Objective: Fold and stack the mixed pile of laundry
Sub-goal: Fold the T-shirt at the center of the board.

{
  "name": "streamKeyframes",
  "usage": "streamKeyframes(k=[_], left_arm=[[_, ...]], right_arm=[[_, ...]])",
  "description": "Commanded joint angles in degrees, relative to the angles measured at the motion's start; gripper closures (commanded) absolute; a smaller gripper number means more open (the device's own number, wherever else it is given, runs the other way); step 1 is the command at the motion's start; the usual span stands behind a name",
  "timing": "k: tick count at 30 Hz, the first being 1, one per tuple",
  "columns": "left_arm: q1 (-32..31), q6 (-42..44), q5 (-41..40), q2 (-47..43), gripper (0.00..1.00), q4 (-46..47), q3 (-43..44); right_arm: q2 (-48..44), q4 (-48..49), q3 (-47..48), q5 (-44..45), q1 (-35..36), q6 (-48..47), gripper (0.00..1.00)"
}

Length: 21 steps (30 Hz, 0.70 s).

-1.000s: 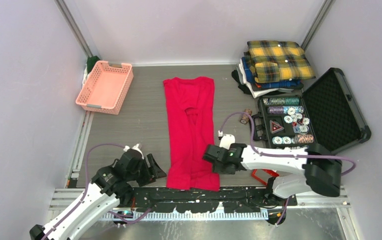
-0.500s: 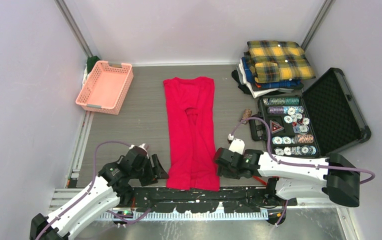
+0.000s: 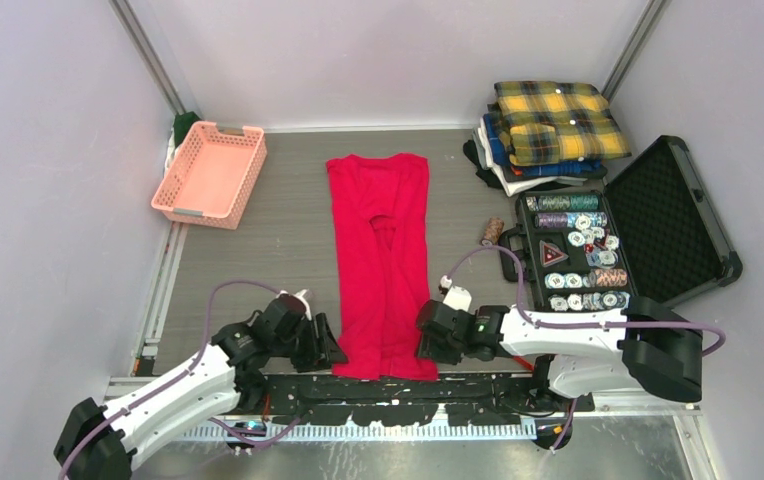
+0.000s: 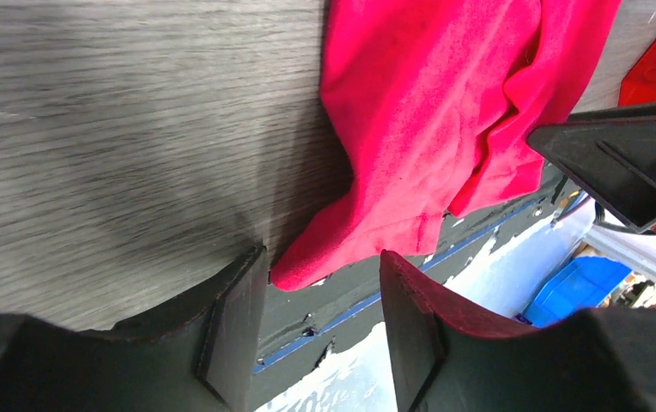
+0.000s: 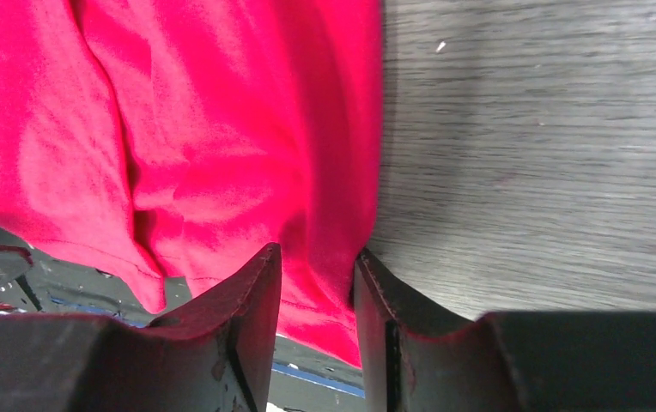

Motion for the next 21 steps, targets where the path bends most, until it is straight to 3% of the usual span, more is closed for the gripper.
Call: streamKeyframes(k=[1, 5, 9, 13, 21], left_arm=[[-2.5, -2.0, 0.6, 1.9, 0.49, 5.2, -1.0], [-5.3, -4.4, -0.4, 2.3, 0.52, 7.2, -1.8], [-7.6, -6.2, -2.2, 2.0, 0.57, 7.7, -2.4], [-8.5, -6.9, -3.0, 2.3, 0.61, 8.4, -2.8], [-9.5, -7.4, -3.8, 3.4, 0.67, 9.0, -2.8]], right_arm=[[1.2, 2.0, -1.3, -0.7, 1.0, 1.8, 0.60], [0.3, 0.7, -2.1, -1.0, 2.6, 3.6, 0.64], [-1.1, -4.3, -1.9, 1.0, 5.8, 5.8, 0.54], [-3.6, -8.3, -2.4, 2.1, 8.2, 8.1, 0.51], [-4.8, -6.0, -4.2, 3.1, 11.8, 12.4, 0.53]])
